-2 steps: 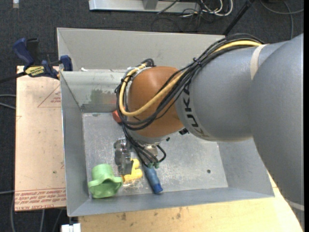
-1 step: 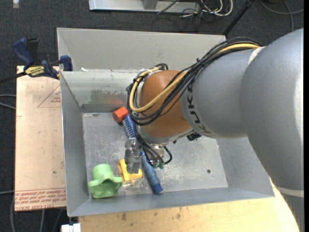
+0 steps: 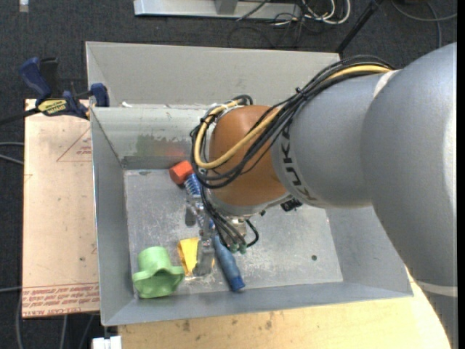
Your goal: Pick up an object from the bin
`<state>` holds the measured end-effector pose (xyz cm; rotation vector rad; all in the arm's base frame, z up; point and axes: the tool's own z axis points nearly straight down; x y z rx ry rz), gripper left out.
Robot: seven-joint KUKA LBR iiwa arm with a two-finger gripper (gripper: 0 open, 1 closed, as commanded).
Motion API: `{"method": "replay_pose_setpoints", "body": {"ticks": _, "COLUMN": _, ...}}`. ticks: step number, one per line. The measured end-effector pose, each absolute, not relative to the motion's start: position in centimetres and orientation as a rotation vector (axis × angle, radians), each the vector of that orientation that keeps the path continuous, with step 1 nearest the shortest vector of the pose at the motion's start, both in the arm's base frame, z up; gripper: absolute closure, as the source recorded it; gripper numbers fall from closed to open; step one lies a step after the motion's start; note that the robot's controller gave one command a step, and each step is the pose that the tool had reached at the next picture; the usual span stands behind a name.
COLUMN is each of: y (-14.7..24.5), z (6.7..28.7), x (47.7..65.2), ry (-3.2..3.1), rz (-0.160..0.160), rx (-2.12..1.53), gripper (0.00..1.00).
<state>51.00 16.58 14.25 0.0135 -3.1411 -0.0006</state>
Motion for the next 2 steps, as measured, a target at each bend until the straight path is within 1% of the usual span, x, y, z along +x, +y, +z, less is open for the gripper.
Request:
{"method": "replay_pose_setpoints", "body": {"ticks": 1, "y": 18.86, "z": 7.00, "x": 48.89, "ry": -3.151, "rz": -0.007, "rx": -0.001, "gripper": 0.00}}
{"method": "replay_pose_setpoints", "body": {"ticks": 2, "y": 18.75, "z": 7.01, "x": 48.75, "ry": -3.144, "rz": -0.003, "rx": -0.004, "gripper": 1.00}}
